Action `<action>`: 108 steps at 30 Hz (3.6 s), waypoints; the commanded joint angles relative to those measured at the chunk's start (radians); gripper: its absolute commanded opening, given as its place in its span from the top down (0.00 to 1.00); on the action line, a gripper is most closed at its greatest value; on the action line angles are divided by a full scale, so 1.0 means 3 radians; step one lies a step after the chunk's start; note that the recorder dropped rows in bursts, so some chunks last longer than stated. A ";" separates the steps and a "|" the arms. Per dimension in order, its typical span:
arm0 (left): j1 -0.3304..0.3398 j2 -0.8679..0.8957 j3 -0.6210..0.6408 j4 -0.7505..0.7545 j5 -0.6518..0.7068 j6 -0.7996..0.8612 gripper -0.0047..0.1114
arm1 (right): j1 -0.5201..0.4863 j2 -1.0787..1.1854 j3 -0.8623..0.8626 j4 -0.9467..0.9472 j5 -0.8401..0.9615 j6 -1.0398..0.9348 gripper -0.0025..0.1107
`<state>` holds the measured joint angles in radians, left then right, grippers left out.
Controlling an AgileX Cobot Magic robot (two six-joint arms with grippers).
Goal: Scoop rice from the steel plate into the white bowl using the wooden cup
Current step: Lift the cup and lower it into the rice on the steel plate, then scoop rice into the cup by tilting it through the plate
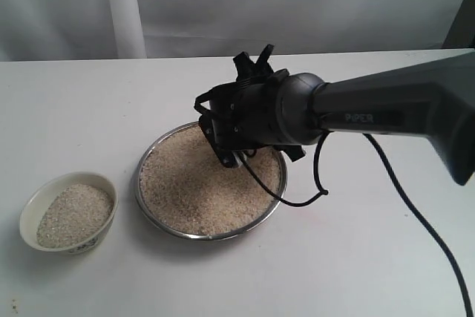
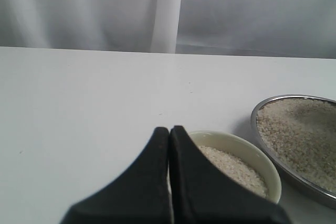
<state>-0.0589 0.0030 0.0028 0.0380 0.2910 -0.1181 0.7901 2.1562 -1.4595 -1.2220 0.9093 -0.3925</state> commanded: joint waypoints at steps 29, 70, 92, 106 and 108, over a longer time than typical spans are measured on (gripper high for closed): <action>-0.0014 -0.0010 -0.0009 -0.0016 -0.0019 -0.0018 0.96 | 0.0208 0.0284 -0.0028 -0.0184 -0.0177 -0.0206 0.98; -0.0014 -0.0010 -0.0009 -0.0016 -0.0019 -0.0017 0.96 | 0.0463 0.0112 -0.0028 0.1178 -0.0581 0.0107 0.98; -0.0014 -0.0010 -0.0009 -0.0016 -0.0019 -0.0017 0.96 | 0.0030 0.0046 0.0088 0.2363 -0.1243 0.0101 0.98; -0.0014 -0.0010 -0.0009 -0.0016 -0.0019 -0.0008 0.96 | -0.0282 -0.0312 0.0945 0.2938 -0.2950 0.0190 0.98; -0.0014 -0.0010 -0.0009 -0.0016 -0.0019 -0.0014 0.96 | -0.0308 -0.0312 0.1018 0.2992 -0.3134 0.0213 0.98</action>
<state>-0.0589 0.0030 0.0028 0.0380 0.2910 -0.1197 0.7086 2.0810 -1.1796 -0.3512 0.0769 -0.3464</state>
